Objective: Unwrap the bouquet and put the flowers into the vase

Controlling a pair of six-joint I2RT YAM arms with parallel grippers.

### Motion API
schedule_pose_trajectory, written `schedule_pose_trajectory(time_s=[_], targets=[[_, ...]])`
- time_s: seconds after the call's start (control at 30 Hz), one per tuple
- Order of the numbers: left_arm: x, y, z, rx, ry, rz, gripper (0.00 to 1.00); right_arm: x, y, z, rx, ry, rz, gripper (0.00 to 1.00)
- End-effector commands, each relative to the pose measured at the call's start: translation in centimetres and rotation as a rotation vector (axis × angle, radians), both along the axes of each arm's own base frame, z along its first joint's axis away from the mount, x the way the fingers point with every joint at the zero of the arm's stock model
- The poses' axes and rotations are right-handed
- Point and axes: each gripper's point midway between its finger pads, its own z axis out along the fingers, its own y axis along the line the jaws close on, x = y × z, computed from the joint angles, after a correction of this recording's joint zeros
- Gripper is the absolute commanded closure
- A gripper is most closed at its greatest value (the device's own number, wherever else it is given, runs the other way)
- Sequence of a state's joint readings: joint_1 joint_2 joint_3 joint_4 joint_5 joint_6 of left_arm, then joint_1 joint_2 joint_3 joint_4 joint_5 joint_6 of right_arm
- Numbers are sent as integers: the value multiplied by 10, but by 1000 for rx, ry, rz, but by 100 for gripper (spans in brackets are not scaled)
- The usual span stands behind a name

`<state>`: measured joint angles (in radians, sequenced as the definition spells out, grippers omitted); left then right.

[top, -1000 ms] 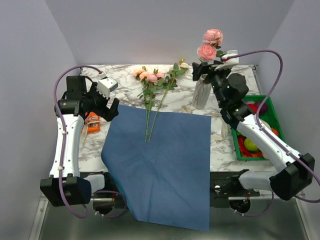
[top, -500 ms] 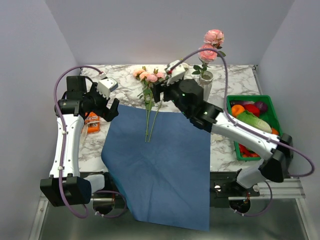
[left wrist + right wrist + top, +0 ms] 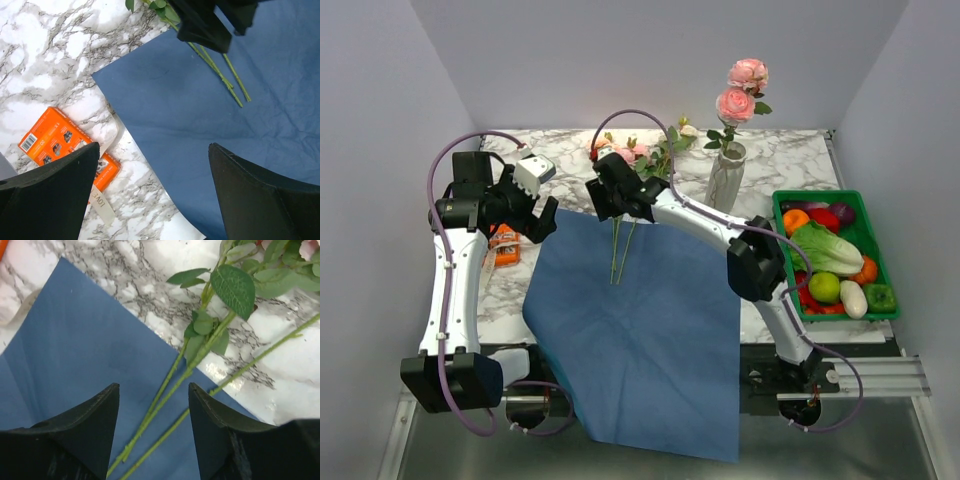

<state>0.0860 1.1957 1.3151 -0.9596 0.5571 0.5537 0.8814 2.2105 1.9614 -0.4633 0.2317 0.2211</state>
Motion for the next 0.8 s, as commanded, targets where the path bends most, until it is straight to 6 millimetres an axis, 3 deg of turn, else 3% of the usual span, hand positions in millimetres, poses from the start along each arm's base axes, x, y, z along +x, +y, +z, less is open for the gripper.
schedule_pose_trajectory(time_s=[0.0,0.13,0.23,0.53,0.6,0.77], targets=[[0,4,4,9,-14,9,1,25,-16,-13,51,174,-77,36],[1,6,1,12,-11,9,1,52,-27,-22,88,211,-135,39],[3,7,-1,13,-4,11,1,61,-31,-28,106,242,-148,40],[7,9,-6,14,7,11,1,71,-33,-47,103,253,-175,43],[7,10,-7,17,9,11,1,71,-40,-51,77,253,-200,43],[8,11,-12,19,17,9,1,76,-81,-53,-30,186,-350,43]])
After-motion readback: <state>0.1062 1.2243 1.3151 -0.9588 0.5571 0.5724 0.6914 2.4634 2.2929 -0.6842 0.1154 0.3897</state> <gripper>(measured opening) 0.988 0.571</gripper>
